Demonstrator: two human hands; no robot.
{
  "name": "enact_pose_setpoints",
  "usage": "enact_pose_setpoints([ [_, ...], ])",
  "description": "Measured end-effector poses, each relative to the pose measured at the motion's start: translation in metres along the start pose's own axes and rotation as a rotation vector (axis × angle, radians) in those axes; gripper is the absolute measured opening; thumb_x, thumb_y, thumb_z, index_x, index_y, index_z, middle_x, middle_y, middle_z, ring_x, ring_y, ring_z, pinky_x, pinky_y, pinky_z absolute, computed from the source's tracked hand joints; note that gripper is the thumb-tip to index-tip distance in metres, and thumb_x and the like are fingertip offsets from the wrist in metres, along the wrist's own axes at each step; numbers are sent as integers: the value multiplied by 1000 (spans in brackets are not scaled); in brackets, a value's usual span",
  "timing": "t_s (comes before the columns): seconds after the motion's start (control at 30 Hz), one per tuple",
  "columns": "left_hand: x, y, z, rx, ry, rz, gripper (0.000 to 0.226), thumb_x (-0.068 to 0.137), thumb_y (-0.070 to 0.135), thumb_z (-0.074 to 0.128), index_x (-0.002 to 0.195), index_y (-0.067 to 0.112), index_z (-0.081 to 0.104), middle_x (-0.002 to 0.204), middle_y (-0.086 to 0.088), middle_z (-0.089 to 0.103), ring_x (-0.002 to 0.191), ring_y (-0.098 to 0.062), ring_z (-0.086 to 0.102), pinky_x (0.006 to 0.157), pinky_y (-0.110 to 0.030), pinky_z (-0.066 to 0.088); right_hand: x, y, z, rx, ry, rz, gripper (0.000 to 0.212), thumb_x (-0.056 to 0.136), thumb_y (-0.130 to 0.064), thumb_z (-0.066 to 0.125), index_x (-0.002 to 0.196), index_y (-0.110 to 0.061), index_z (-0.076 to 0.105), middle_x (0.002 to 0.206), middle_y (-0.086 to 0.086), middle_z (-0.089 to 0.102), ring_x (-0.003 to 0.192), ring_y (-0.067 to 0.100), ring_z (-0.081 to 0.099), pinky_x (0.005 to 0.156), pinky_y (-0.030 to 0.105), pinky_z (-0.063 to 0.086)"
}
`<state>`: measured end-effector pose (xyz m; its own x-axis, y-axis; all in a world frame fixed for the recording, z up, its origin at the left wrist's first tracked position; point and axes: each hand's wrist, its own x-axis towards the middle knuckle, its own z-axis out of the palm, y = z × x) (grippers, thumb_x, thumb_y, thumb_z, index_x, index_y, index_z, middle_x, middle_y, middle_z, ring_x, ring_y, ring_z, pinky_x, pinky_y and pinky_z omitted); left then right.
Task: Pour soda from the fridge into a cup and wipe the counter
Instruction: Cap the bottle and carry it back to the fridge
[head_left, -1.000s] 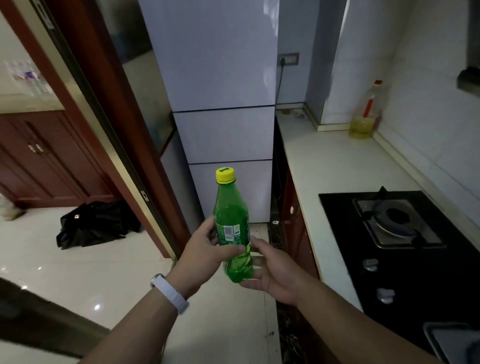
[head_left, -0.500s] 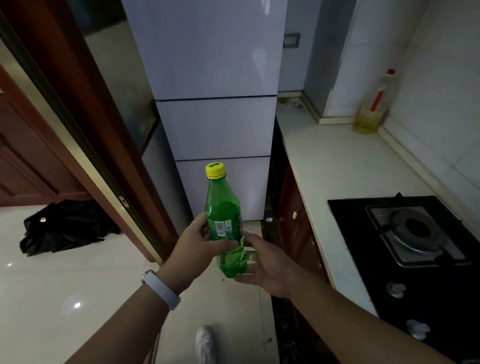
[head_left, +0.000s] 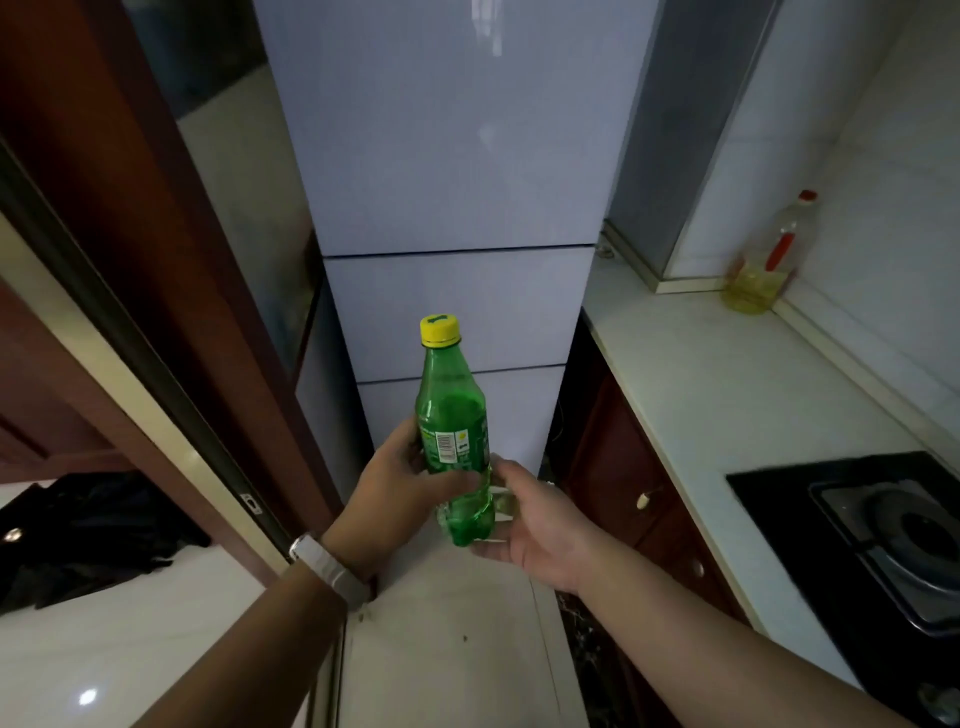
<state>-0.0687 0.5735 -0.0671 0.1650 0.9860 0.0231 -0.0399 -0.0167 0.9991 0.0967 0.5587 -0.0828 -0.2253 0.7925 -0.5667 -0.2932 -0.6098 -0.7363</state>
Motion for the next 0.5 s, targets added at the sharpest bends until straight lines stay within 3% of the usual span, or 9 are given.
enact_pose_setpoints([
  [0.13, 21, 0, -24, -23, 8, 25, 62, 59, 14, 83, 117, 16, 60, 109, -12, 71, 104, -34, 66, 92, -50, 54, 26, -15, 20, -10, -12, 9, 39, 94, -42, 59, 118, -13, 66, 115, 18, 71, 103, 36, 69, 79, 41, 57],
  [0.33, 56, -10, -49, -62, -6, -32, 61, 64, 9, 80, 121, 14, 58, 110, -15, 70, 100, -31, 68, 85, -42, 56, 58, -30, 37, 14, -51, 34, 37, 90, -39, 62, 117, -13, 66, 119, 20, 67, 99, 34, 70, 72, 39, 57],
  [0.5, 95, -25, -62, -12, 47, -63, 63, 65, 9, 81, 122, 11, 56, 111, -15, 70, 102, -32, 68, 87, -43, 57, 104, -47, 36, 14, -71, 65, 36, 90, -38, 61, 117, -14, 64, 124, 22, 63, 101, 35, 69, 72, 39, 57],
])
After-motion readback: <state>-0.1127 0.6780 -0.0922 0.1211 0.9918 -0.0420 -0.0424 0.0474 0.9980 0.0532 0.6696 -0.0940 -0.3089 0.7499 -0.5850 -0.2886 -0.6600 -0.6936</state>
